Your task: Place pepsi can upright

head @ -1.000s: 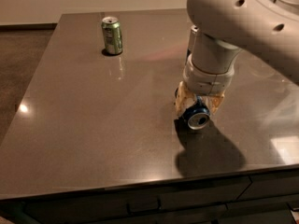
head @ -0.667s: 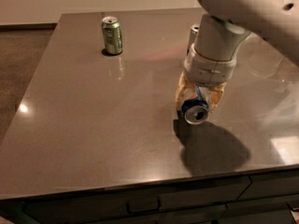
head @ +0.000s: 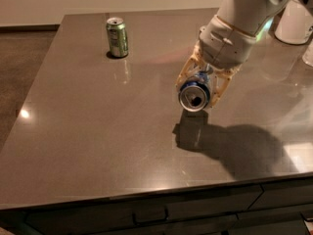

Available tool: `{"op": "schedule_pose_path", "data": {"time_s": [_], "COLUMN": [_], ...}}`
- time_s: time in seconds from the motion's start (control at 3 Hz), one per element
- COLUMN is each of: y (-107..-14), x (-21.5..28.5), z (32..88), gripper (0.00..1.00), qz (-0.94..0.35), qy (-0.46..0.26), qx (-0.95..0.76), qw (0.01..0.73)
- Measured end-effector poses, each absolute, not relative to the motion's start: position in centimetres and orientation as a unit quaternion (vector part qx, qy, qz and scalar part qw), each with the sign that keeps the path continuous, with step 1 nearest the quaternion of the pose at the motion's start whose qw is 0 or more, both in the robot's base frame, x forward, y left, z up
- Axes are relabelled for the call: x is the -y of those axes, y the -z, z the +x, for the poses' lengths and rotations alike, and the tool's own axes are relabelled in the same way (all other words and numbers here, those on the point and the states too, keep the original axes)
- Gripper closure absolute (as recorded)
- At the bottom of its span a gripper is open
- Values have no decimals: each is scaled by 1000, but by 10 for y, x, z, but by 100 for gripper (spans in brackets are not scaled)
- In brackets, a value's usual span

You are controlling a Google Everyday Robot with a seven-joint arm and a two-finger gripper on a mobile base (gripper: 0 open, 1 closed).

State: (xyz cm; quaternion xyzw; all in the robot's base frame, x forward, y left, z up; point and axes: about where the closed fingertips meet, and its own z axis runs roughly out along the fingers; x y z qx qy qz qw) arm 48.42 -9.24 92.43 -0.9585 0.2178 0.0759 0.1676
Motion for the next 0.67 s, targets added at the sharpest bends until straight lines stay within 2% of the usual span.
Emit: {"op": "schedule_pose_path", "data": {"time_s": [0.67], "y": [-945], "x": [90], "z": [477], "gripper": [100], "qz": [-861], "qy": [-203], "qx": [-397], "qw": [245]}}
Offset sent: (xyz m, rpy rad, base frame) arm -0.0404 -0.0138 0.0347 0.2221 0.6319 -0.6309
